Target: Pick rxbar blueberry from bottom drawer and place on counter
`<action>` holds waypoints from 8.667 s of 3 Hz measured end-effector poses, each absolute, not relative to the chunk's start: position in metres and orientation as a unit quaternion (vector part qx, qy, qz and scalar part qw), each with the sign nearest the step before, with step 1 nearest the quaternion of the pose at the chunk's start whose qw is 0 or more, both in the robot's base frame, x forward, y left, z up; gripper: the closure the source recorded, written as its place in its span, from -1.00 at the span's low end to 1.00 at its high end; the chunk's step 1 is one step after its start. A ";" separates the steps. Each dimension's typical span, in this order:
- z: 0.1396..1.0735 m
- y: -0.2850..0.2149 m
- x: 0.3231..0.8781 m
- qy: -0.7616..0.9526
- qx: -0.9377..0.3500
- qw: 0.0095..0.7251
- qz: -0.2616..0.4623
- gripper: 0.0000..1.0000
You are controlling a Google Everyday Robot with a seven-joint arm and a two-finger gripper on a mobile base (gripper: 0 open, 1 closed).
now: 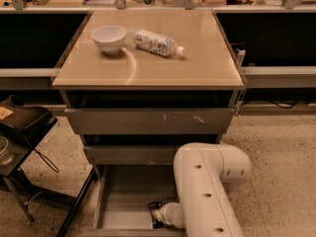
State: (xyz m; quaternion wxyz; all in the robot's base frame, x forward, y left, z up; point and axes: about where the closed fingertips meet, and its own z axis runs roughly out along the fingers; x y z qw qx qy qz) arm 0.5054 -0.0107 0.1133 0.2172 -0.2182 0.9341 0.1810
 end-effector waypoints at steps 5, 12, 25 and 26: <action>0.418 -0.172 0.550 0.867 -0.133 0.445 0.183 1.00; 0.903 -0.171 0.573 0.751 -0.259 0.608 0.000 1.00; 0.939 -0.080 0.765 0.804 -0.259 0.534 -0.035 -0.30; 0.940 -0.080 0.765 0.804 -0.259 0.534 -0.035 -0.77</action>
Offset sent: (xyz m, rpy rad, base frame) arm 0.0304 -0.0429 0.1052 0.0724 -0.1423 -0.0982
